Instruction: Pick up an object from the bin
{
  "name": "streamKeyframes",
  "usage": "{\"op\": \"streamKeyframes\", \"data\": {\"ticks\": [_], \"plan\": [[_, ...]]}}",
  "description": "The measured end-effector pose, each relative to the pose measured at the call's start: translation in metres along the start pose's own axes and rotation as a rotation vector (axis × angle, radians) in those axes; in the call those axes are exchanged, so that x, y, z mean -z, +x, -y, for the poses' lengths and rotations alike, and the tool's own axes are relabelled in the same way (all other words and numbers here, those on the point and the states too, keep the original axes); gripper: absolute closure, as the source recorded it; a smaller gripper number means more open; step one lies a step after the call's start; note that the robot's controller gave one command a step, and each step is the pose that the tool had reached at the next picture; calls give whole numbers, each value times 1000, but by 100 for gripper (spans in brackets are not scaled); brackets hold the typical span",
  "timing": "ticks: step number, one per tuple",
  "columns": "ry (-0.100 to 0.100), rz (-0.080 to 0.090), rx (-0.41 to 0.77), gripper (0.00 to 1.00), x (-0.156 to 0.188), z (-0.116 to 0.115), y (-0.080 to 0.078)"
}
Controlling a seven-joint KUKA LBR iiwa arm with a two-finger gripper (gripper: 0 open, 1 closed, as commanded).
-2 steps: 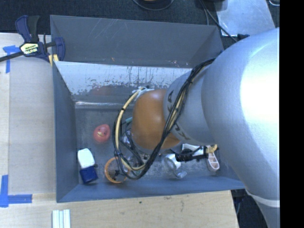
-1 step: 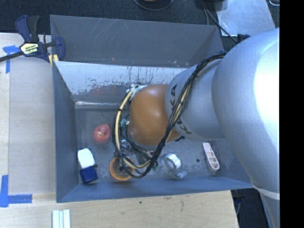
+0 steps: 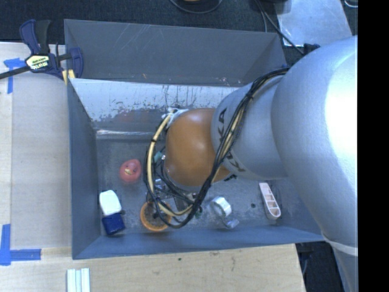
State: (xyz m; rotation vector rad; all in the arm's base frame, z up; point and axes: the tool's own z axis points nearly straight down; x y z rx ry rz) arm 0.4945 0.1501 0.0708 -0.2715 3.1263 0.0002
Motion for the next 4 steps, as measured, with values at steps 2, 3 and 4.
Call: {"op": "streamKeyframes", "data": {"ticks": [2, 3, 4], "plan": [[1, -10, 0, 100, 20, 0, 3], [0, -4, 0, 100, 42, 0, 1], [0, 2, 0, 100, 53, 0, 0]]}}
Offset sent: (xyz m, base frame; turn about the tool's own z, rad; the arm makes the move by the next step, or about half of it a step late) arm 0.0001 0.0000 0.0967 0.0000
